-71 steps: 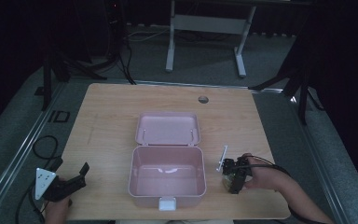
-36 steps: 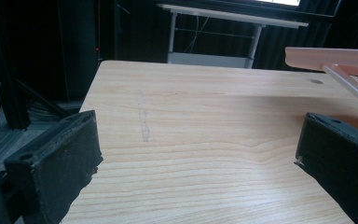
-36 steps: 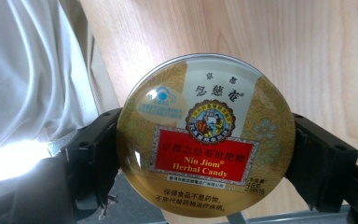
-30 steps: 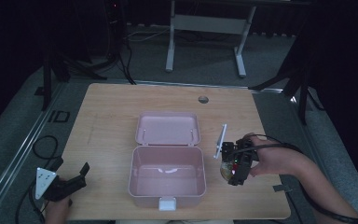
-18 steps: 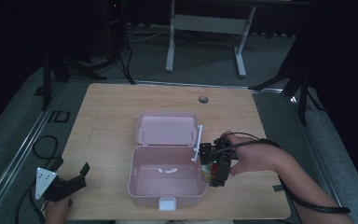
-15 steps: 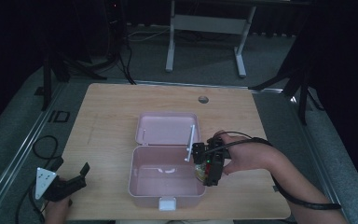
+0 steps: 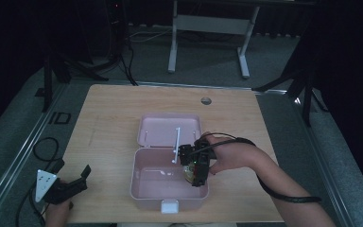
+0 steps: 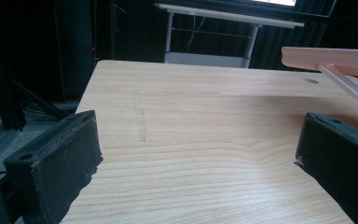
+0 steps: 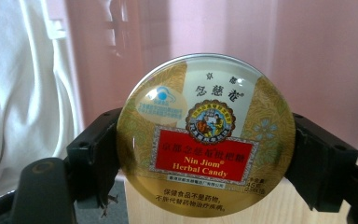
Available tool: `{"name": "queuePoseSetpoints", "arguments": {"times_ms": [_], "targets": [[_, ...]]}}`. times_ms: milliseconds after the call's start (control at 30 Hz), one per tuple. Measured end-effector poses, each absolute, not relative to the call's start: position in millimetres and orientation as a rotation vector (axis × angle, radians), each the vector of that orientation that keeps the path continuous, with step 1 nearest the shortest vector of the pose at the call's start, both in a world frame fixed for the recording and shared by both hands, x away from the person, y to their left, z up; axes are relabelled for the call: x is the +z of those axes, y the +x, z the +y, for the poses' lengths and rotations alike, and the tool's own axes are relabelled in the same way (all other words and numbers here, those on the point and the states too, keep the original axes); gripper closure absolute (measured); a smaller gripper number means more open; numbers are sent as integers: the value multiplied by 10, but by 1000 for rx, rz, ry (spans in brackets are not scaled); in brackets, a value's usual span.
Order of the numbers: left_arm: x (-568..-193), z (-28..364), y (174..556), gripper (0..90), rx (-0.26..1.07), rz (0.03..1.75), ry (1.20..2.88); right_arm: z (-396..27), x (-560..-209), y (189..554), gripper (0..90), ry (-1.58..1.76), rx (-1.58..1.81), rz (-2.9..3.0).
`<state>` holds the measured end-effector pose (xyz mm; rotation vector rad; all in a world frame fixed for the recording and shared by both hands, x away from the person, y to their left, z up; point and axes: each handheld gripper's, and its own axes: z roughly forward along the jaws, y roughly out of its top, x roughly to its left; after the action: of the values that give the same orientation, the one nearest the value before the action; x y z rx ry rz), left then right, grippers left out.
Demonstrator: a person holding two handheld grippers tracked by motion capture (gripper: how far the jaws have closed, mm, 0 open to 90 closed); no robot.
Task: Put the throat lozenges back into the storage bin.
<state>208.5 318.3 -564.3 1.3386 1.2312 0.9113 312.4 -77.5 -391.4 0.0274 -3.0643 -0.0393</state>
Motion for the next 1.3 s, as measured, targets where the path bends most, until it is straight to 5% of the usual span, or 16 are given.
{"name": "queuePoseSetpoints", "arguments": {"times_ms": [1300], "targets": [[-5643,3186,2089,3,903,1225,1348,-544,-4850,3217,199,-4,182,-3006]]}}
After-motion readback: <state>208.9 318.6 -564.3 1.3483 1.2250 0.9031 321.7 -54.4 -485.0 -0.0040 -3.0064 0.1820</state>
